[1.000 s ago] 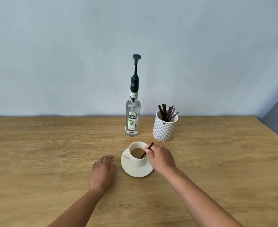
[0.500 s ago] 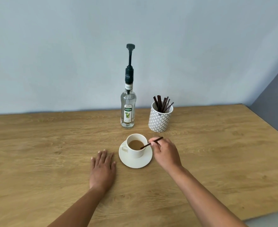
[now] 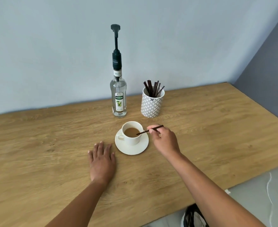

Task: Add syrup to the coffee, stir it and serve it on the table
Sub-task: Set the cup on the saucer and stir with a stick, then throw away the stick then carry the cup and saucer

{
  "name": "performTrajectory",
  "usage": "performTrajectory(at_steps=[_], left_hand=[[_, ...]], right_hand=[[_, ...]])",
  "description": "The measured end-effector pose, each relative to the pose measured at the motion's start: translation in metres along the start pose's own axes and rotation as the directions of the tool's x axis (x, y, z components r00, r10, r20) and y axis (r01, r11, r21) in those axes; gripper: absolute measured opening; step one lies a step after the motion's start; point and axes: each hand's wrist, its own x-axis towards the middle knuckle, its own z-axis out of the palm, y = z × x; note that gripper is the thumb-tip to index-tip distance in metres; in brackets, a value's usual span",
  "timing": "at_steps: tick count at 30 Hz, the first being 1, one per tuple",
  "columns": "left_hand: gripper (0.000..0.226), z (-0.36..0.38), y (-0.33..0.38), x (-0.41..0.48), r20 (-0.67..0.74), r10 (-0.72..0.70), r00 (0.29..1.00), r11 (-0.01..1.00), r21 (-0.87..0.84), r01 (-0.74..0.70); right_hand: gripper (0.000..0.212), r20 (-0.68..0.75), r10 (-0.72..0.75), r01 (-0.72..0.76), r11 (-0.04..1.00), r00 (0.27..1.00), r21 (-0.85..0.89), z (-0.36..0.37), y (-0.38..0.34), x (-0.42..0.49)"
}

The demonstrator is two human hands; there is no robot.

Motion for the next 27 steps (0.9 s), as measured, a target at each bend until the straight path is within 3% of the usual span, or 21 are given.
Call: performTrajectory(at_steps=[4, 8, 12, 17, 21, 27], left_hand=[[0.054, -0.001, 0.0, -0.001, 0.008, 0.0, 1.0, 1.0, 0.003, 0.0], [0.053, 0.0, 0.003, -0.009, 0.007, 0.007, 1.0, 1.0, -0.015, -0.007], [0.05, -0.003, 0.011, -0.026, 0.011, -0.01, 1.0, 0.999, -0.039, 0.011], [0.041, -0.009, 0.033, -0.057, -0.077, -0.064, 0.995, 0.989, -0.136, 0.053], [0.034, 0.001, 0.071, -0.096, -0.155, 0.056, 0.986, 0.986, -0.15, -0.08], [0.03, 0.037, 0.167, -0.136, -0.116, 0.259, 0.959, 0.944, -0.179, -0.276]], right_hand=[[0.018, 0.001, 0.028, -0.028, 0.998, 1.0, 0.05, 0.001, -0.001, -0.006], [0.018, -0.064, 0.101, -0.084, 0.971, 0.993, 0.226, -0.007, -0.005, -0.011], [0.018, 0.033, 0.136, -0.14, 0.957, 0.99, 0.254, -0.018, -0.004, -0.011], [0.019, 0.019, 0.202, -0.187, 0.862, 0.979, 0.471, -0.048, -0.001, -0.018], [0.019, -0.036, 0.246, -0.187, 0.818, 0.969, 0.544, -0.093, 0.028, -0.044], [0.011, -0.113, 0.424, -0.267, 0.733, 0.899, 0.625, -0.168, 0.106, -0.104]])
